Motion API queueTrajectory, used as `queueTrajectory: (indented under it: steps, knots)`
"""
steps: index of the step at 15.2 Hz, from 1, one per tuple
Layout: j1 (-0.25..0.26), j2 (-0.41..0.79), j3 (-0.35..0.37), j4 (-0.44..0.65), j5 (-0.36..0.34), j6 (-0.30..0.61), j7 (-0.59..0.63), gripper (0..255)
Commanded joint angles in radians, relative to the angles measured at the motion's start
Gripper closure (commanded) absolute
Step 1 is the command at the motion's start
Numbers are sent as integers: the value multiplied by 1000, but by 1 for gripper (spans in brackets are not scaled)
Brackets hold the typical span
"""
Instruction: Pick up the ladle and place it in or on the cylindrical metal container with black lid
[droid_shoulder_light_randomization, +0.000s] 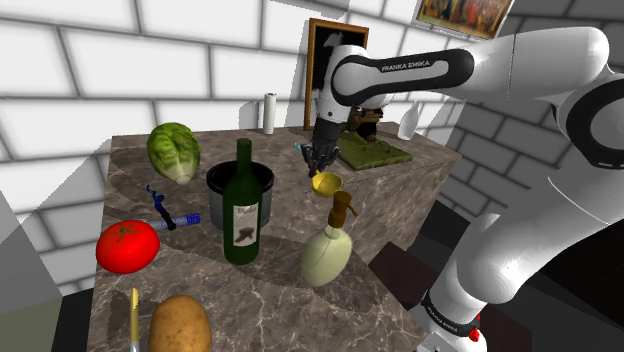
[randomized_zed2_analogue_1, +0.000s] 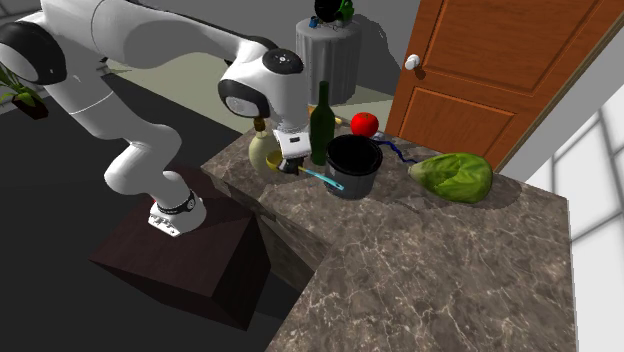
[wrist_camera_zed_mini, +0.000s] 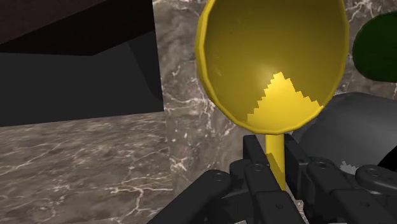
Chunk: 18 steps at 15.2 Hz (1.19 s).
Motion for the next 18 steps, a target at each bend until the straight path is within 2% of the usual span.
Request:
queueTrajectory:
  steps: [1, 10, 18]
  knots:
    - [0, -8, 0, 22, -2, -30, 6, 255]
    - [-2, -17, -4, 133, -9, -149, 25, 255]
    - [54, 223, 81, 395, -9, -144, 167, 255]
